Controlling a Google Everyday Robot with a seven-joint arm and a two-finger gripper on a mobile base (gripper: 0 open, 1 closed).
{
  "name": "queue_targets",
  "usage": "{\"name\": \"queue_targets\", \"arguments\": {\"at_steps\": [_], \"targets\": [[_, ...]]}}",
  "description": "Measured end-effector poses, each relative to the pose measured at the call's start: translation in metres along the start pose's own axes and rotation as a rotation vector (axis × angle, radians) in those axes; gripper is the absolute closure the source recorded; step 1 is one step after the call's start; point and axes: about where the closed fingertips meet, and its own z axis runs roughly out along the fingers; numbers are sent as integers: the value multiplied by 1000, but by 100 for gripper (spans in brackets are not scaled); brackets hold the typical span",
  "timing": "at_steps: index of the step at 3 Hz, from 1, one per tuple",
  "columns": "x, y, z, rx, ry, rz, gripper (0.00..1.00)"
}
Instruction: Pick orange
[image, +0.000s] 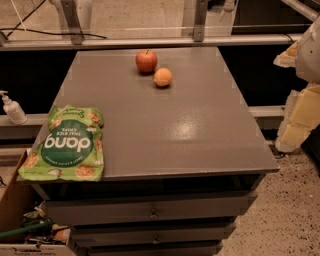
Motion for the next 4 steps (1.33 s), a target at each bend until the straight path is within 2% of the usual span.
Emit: {"name": "queue_targets", "arguments": {"at_steps": [1, 2, 3, 4], "targets": [[0, 0, 0, 0, 0, 0, 0], [-1, 5, 6, -15, -33, -23, 0], [-11, 14, 35, -58, -86, 3, 0], [-38, 16, 71, -82, -146, 39, 0]]}}
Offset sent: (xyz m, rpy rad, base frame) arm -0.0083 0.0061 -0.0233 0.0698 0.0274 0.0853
